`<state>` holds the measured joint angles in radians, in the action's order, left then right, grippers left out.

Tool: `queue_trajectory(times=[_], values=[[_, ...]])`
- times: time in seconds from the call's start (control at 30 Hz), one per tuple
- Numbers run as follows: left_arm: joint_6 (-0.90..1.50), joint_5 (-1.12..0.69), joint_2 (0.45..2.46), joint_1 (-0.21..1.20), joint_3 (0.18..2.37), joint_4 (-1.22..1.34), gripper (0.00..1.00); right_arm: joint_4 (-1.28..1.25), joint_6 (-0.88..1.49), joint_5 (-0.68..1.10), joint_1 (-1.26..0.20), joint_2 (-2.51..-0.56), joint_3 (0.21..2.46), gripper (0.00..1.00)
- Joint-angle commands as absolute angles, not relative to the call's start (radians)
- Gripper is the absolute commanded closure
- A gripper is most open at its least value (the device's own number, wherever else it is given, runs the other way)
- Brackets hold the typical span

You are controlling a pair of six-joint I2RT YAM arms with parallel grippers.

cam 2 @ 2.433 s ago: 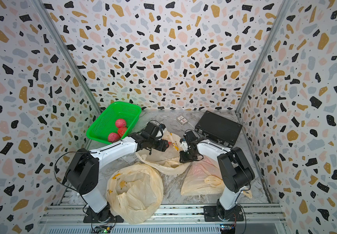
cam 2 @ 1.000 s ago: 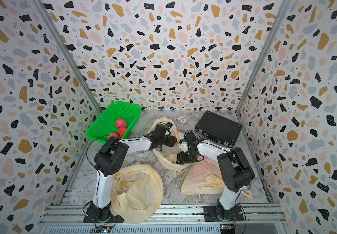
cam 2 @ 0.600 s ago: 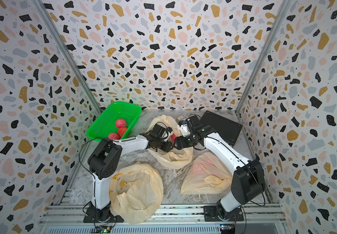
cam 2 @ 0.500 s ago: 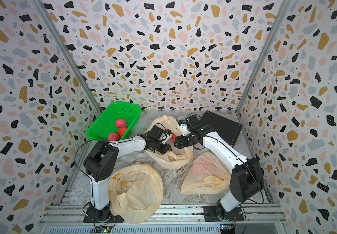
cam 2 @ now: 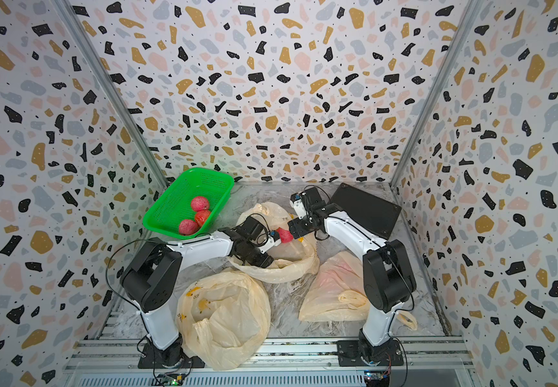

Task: Untie the knot of a plastic bag & take out the apple
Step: Adjust the plastic bag at the center of the board.

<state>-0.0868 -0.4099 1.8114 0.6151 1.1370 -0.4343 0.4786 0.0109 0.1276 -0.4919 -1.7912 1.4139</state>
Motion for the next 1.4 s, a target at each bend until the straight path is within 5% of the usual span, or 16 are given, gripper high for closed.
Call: queue_trajectory(times=[0.0,0.37,0.47,0.63,0.77,0.97,1.37], values=[[-0.124,-0.449,1.758,0.593,1.107,-0.448,0.42,0.457,0.000,0.142,-0.486,-1.848,1.423,0.23],[-0.164,-0.473,1.708,0.587,1.034,-0.414,0.40,0.342,0.092,0.083,-0.455,-1.927,1.395,0.62],[-0.134,-0.454,1.688,0.585,1.016,-0.376,0.20,0.359,0.132,0.103,-0.455,-1.946,1.386,0.76],[-0.035,-0.469,1.645,0.577,1.003,-0.249,0.11,0.312,0.201,0.151,-0.458,-1.957,1.301,0.91],[0.096,-0.472,1.605,0.577,0.968,-0.067,0.00,0.276,0.229,0.152,-0.469,-1.940,1.240,0.95],[0.228,-0.468,1.630,0.598,0.931,0.069,0.01,0.259,0.247,0.136,-0.483,-1.898,1.207,0.99],[0.193,-0.123,1.711,0.617,0.972,0.148,0.01,0.256,0.248,0.106,-0.558,-1.759,1.111,1.00]])
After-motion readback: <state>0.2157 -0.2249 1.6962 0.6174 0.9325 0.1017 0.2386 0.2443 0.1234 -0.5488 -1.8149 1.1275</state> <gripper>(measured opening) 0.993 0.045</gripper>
